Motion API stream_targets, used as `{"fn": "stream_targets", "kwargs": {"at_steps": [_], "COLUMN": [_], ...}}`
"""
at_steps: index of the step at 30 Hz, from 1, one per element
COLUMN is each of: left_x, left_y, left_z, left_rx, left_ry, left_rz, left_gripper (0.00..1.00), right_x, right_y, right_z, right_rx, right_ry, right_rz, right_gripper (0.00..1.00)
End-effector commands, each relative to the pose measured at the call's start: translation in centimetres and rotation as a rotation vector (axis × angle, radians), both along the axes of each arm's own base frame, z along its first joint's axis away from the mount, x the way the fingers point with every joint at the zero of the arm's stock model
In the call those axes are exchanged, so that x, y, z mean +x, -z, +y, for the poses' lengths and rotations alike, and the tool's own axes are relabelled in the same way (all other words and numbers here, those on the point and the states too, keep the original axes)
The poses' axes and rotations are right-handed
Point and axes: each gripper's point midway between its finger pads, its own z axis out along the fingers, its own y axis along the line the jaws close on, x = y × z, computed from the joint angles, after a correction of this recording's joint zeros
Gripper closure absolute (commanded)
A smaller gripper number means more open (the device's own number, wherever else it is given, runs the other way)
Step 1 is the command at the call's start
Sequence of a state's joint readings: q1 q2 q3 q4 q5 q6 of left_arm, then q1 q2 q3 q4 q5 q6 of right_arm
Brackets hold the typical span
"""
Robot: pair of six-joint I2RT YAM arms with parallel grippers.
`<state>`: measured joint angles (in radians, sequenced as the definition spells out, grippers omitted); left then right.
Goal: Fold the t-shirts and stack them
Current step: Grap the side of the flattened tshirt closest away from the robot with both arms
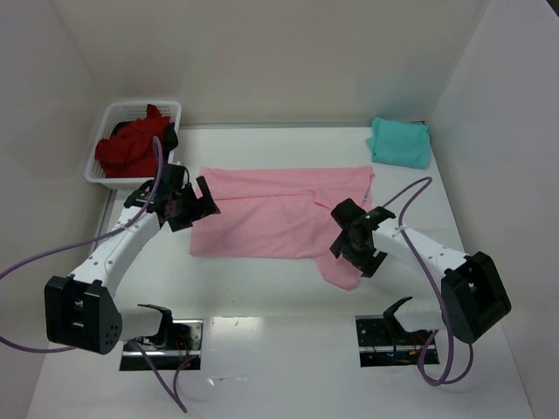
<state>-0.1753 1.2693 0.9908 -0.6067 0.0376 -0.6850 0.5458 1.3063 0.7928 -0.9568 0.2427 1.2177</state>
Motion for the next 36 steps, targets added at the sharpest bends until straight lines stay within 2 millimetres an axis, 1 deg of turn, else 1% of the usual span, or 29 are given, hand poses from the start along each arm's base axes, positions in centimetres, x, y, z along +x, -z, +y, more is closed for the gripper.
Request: {"fn": "stream_targets", "kwargs": {"at_steps": [1, 3, 6, 7, 8, 10, 11, 12, 13, 14, 17, 19, 20, 22, 24, 25, 28, 31, 33, 36], "left_x": [-0.7, -0.7, -0.7, -0.7, -0.5, -0.7, -0.5, -0.5, -0.5, -0.5, -0.1, 0.1, 0.1, 0.3, 0.3, 0.3, 0.2, 0.0, 0.0, -0.1], "left_y": [0.0, 0.0, 0.0, -0.1, -0.6, -0.5, -0.9, -0.8, -0.8, -0.8, -1.1, -1.2, -1.2, -1.4, -1.4, -1.4, -1.7, -1.6, -1.9, -2.2], "left_z": [0.0, 0.0, 0.0, 0.0, 0.0, 0.0, 0.0, 0.0, 0.0, 0.0, -0.2, -0.4, -0.4, -0.6, -0.6, -0.6, -0.8, -0.7, -0.7, -0.7], "left_rx": [-0.005, -0.005, -0.005, -0.006, -0.009, -0.007, -0.009, -0.004, -0.004, -0.004, -0.013, -0.022, -0.022, -0.031, -0.031, -0.031, -0.040, -0.038, -0.039, -0.040], "left_ry": [-0.006, -0.006, -0.006, -0.006, -0.006, -0.006, -0.006, 0.002, 0.002, 0.002, 0.007, 0.013, 0.013, 0.018, 0.018, 0.018, 0.024, 0.024, 0.024, 0.024], "left_rz": [-0.002, -0.002, -0.002, -0.003, -0.019, -0.011, -0.020, -0.021, -0.021, -0.021, -0.030, -0.040, -0.040, -0.049, -0.049, -0.049, -0.057, -0.048, -0.050, -0.057], "left_gripper": [0.00, 0.00, 0.00, 0.00, 0.00, 0.00, 0.00, 0.00, 0.00, 0.00, 0.00, 0.00, 0.00, 0.00, 0.00, 0.00, 0.00, 0.00, 0.00, 0.00], "right_x": [2.5, 2.5, 2.6, 2.2, 2.2, 2.1, 2.1, 1.8, 1.7, 2.0, 2.3, 2.4, 1.8, 1.7, 1.2, 1.0, 0.1, 0.1, -0.2, -0.7], "right_y": [-1.6, -1.4, -0.7, -0.2, -0.2, 0.0, 0.0, -0.2, -0.2, -0.6, -2.9, -4.1, -4.9, -6.0, -7.2, -7.1, -5.9, -5.4, -4.5, -3.4], "right_z": [-0.3, -0.5, 0.1, 0.1, 0.4, 0.5, 0.5, 0.6, 0.3, 0.2, -0.3, 0.0, 0.1, 0.7, 1.3, 1.2, 0.6, 0.6, 0.2, 0.4], "right_rx": [-0.065, -0.078, -0.051, -0.053, -0.039, -0.040, -0.040, -0.044, -0.058, -0.069, -0.080, -0.036, 0.029, 0.139, 0.274, 0.291, 0.277, 0.269, 0.254, 0.286], "right_ry": [-0.035, -0.036, -0.048, -0.050, -0.051, -0.048, -0.048, -0.048, -0.032, -0.030, -0.018, -0.006, 0.009, 0.025, 0.054, 0.066, 0.078, 0.094, 0.123, 0.158], "right_rz": [-0.088, -0.082, -0.078, -0.056, -0.058, -0.052, -0.052, -0.043, -0.044, -0.054, -0.095, -0.142, -0.199, -0.305, -0.417, -0.430, -0.404, -0.383, -0.367, -0.354], "right_gripper": [0.11, 0.11, 0.11, 0.11, 0.11, 0.11, 0.11, 0.11, 0.11, 0.11, 0.11, 0.11, 0.11, 0.11, 0.14, 0.14, 0.14, 0.14, 0.13, 0.12]}}
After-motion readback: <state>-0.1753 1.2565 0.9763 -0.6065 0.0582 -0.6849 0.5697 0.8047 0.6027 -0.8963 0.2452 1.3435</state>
